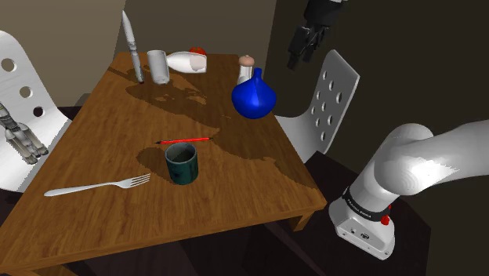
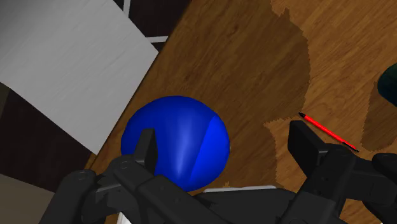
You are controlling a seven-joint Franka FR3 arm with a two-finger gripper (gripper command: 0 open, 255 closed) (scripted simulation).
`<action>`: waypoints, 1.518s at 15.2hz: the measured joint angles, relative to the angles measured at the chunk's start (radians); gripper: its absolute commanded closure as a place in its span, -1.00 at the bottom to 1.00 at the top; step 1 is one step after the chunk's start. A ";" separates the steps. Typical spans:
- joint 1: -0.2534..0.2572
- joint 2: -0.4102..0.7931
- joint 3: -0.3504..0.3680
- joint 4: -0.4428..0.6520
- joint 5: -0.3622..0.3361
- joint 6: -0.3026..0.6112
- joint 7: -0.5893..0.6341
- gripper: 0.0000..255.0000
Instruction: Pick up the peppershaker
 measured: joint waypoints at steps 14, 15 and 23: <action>-0.043 0.464 -0.052 0.299 -0.090 0.112 -0.114 -1.00; -0.046 0.505 -0.055 0.332 -0.096 0.116 -0.122 -1.00; -0.065 0.831 -0.075 0.645 -0.139 0.100 -0.182 -1.00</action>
